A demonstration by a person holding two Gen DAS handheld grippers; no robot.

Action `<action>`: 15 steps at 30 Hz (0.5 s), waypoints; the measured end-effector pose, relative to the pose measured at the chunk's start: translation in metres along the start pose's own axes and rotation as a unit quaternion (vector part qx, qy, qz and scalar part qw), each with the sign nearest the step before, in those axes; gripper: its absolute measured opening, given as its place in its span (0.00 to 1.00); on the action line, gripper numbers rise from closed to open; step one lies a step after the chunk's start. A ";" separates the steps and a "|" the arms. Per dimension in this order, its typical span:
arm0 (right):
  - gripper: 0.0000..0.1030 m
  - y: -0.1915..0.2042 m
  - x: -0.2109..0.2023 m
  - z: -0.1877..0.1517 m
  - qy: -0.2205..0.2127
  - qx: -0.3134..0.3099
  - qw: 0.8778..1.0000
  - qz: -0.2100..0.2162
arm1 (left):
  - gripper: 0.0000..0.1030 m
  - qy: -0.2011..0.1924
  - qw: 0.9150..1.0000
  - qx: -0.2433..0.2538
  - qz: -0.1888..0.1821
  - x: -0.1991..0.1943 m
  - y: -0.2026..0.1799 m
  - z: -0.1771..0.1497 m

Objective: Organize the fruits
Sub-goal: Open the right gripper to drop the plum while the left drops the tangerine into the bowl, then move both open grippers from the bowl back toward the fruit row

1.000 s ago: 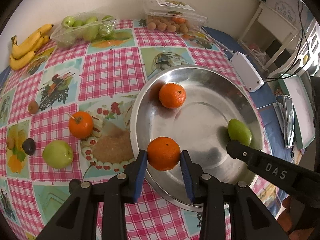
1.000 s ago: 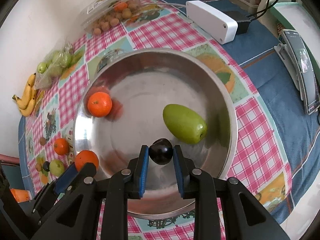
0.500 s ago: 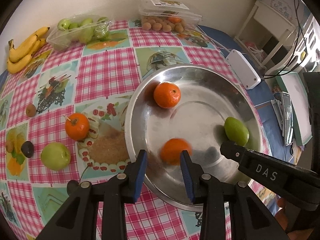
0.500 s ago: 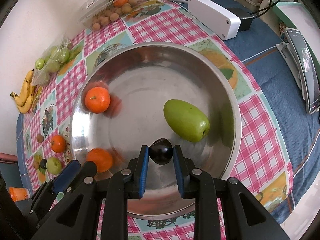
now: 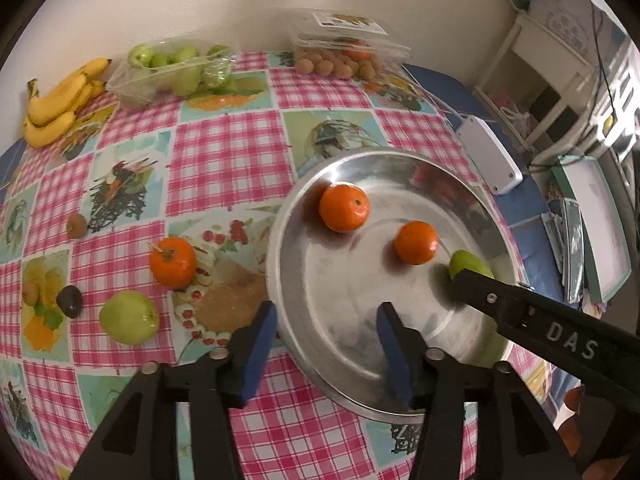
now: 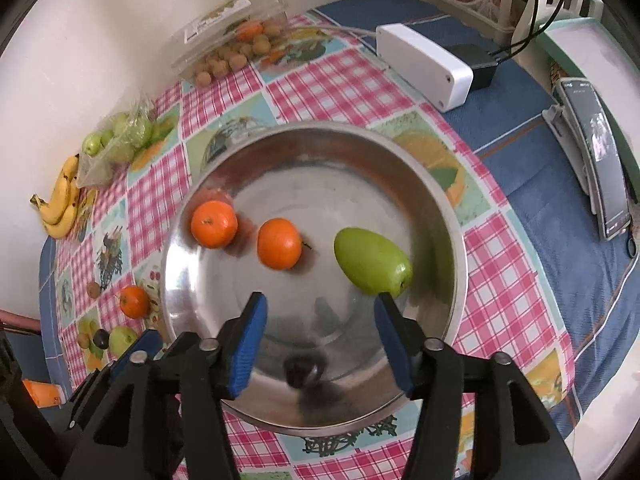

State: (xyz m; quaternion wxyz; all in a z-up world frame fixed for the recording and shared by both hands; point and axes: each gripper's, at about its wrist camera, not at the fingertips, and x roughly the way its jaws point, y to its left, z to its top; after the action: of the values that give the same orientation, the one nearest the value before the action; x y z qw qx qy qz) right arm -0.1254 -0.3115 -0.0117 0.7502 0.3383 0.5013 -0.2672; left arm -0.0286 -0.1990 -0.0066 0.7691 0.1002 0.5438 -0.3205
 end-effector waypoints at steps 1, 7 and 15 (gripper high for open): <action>0.64 -0.001 -0.001 0.000 -0.001 0.000 1.000 0.000 | 0.61 -0.002 1.000 -0.006 0.005 -0.002 0.003 0.001; 0.68 0.000 0.001 0.001 0.001 0.000 1.000 -0.005 | 0.66 -0.013 0.998 -0.044 0.037 -0.011 0.028 0.005; 0.68 0.004 0.004 0.001 0.005 -0.016 1.000 -0.009 | 0.69 -0.027 0.991 -0.117 0.059 -0.020 0.072 0.009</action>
State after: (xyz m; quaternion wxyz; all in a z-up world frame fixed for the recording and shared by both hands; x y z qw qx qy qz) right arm -0.1207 -0.3096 -0.0144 0.7505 0.3235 0.5121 -0.2643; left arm 0.0180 -0.1403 0.0012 0.8074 0.0330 0.5500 -0.2111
